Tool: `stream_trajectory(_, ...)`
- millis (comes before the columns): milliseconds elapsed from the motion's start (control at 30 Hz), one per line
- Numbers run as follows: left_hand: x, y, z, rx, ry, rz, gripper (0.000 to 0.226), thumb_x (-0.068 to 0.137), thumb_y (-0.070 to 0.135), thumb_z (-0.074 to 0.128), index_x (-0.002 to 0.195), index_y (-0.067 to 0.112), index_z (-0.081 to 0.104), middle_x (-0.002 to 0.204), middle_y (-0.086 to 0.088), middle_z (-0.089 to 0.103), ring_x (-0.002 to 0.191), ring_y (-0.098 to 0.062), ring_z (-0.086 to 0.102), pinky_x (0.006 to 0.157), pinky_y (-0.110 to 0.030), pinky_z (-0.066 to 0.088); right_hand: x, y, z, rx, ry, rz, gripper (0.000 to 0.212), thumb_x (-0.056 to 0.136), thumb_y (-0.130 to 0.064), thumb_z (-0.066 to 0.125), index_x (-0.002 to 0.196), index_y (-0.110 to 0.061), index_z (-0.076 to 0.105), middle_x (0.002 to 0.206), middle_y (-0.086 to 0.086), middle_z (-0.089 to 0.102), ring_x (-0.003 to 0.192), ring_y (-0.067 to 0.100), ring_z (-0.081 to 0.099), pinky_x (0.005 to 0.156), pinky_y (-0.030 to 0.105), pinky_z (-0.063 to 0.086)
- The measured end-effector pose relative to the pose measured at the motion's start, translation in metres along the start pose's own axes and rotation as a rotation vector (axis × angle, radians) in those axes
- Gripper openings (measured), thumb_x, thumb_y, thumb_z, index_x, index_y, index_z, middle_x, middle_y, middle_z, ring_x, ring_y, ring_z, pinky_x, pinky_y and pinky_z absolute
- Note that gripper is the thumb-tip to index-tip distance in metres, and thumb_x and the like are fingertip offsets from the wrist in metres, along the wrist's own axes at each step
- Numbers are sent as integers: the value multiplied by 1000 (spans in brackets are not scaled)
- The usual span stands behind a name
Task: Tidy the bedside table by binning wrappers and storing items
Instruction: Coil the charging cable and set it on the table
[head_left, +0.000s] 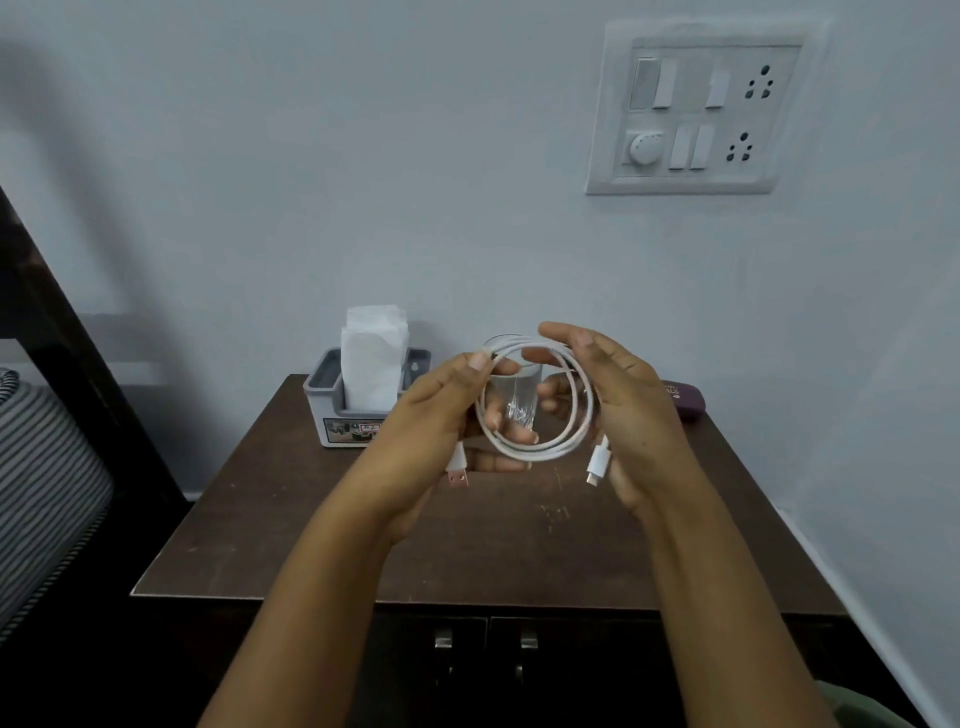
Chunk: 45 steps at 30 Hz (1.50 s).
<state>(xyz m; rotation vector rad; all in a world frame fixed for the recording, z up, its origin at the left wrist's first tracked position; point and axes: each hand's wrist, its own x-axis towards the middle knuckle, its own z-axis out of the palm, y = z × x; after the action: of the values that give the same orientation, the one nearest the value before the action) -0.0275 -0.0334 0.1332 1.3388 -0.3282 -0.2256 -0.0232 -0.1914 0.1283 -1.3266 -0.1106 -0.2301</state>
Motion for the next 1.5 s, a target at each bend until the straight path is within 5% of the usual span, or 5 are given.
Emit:
stream_trajectory(133,0,2,-11,30,12,-23,34,97,37,40,99,14,66,61,2,46,66,-16,64,60,-34,57,1,-2,-6,-111,3,-32,23,96,-19,49,116,-20,60,88,0,74,79,15,70,76,29,59)
stream_trajectory(700,1,2,-24,88,85,70,32,98,34,38,97,15,64,57,5,38,54,-8,55,48,-21,47,-1,-2,-2,-265,-29,-94,11,84,-12,67,93,-17,72,89,4,75,81,18,71,76,33,59)
stream_trajectory(867,2,-1,-27,115,30,17,35,98,36,38,97,14,66,60,2,40,59,-14,57,59,-29,52,0,6,3,-517,127,-269,9,89,-18,63,86,-27,66,83,-5,73,78,8,70,76,35,59)
stream_trajectory(1133,4,-6,-21,140,-65,-39,39,92,41,41,95,13,68,63,1,44,64,-17,60,70,-35,49,2,5,9,-417,300,-373,7,93,-9,55,90,-11,62,81,-1,70,70,6,71,64,21,57)
stream_trajectory(1500,5,-6,-19,33,47,-30,33,98,30,40,89,5,59,60,-1,44,55,-15,57,77,-44,57,4,2,-1,-383,370,-279,11,93,-7,51,91,-12,61,78,4,68,64,9,71,58,18,56)
